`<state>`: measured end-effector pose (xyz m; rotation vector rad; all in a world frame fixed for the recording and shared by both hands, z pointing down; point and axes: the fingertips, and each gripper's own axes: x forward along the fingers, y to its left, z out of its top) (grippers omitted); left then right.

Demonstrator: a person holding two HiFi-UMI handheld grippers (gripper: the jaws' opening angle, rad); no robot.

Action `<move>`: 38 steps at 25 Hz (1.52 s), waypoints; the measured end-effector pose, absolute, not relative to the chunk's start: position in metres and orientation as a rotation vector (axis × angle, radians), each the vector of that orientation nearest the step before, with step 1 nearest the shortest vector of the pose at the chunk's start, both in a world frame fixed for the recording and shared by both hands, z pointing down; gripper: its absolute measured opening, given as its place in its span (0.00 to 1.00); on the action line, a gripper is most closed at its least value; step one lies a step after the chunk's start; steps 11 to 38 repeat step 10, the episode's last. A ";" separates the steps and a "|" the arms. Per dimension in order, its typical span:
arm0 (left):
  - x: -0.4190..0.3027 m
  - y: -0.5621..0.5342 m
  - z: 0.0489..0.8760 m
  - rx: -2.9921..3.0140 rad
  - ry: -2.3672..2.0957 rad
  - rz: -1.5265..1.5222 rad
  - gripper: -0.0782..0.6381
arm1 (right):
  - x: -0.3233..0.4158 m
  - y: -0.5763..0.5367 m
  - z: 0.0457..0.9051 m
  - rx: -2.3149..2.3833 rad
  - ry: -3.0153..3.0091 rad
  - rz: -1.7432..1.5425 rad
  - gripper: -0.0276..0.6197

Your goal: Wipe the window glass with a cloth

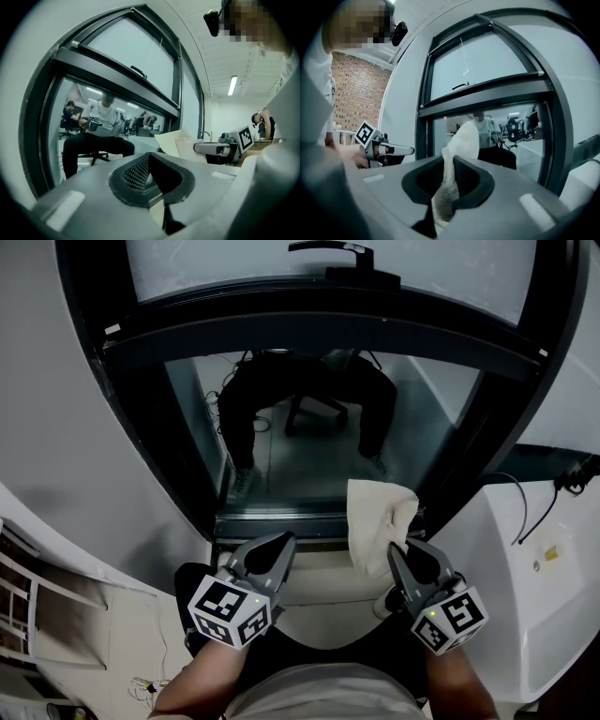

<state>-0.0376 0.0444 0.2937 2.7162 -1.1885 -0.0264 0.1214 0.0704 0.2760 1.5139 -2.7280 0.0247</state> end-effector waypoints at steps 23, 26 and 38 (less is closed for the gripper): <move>-0.039 0.045 0.296 2.704 -1.170 -0.035 0.13 | 0.119 0.071 0.274 1.517 -2.741 0.031 0.12; -0.039 0.045 0.296 2.704 -1.170 -0.035 0.13 | 0.119 0.071 0.274 1.517 -2.741 0.031 0.12; -0.039 0.045 0.296 2.704 -1.170 -0.035 0.13 | 0.119 0.071 0.274 1.517 -2.741 0.031 0.12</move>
